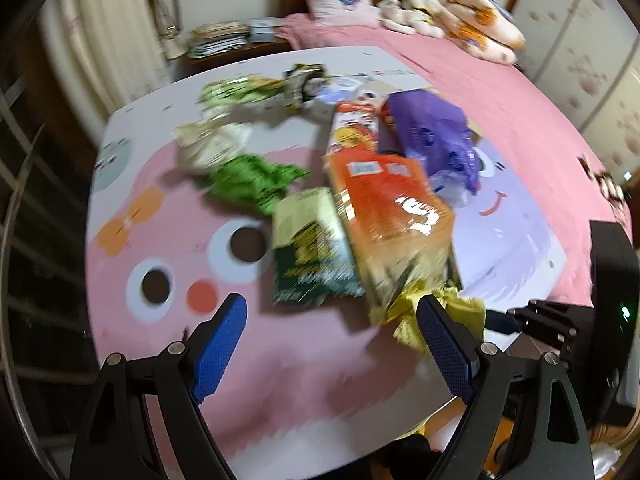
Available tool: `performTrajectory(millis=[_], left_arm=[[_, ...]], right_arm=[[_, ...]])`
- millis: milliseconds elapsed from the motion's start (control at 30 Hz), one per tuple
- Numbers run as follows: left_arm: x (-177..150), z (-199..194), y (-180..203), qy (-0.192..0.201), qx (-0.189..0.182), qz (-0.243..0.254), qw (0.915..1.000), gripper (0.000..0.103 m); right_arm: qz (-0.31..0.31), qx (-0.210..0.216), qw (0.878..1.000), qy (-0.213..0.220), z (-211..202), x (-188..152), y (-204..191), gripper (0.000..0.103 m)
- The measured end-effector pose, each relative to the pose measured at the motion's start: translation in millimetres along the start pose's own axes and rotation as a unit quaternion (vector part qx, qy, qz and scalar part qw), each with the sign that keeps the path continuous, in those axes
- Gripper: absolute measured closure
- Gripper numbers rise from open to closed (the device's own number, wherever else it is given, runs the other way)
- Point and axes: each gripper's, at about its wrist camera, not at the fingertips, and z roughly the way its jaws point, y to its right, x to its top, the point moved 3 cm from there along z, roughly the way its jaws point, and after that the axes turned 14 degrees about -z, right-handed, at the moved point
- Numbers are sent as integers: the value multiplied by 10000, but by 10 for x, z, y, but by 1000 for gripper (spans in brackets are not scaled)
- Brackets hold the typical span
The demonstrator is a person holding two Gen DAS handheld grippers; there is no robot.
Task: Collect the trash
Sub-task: 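Grasp the yellow crumpled paper with the right gripper, then grasp the orange snack bag with the left gripper while right holds yellow paper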
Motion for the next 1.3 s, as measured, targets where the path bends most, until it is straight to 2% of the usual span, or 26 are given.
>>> performTrajectory(millis=[200,333,433,500,633,667,767,933,1133,1300], left_arm=[[348,230,305,-227,-364,681,9968,14],[572,394,562,-312,-469,1404,9885,14],[657,537,785,-406,-479,2101,9757,14],[676,641,927,-541,-551,2592,9627,14],[624,817,1077,-839,-592,3430,9337,14],[602,889,1103,-980,-569,3663,9236,14],[541,1054,1121,-1226,-463,4076,9037,14],[439,1219,1156,-1378,-418,4443,8842,14],[260,1319,1259,-1277,-433,4865,8632,14],[111,1445,1359,-1371,-371,5136,8462,14]], right_arm=[[419,-80,9989,204,-238,-58,98,77],[834,-270,9955,355,-376,-129,269,78],[1223,-432,9905,450,-425,-176,408,78],[1505,-473,9862,492,-439,-218,500,78],[1824,-505,9806,515,-425,-269,611,79],[1879,-508,9795,510,-417,-286,609,79],[1987,-531,9774,490,-391,-328,601,79],[2181,-547,9734,445,-330,-371,632,79],[2276,-620,9710,396,-346,-388,694,79],[2399,-640,9680,372,-363,-410,747,79]])
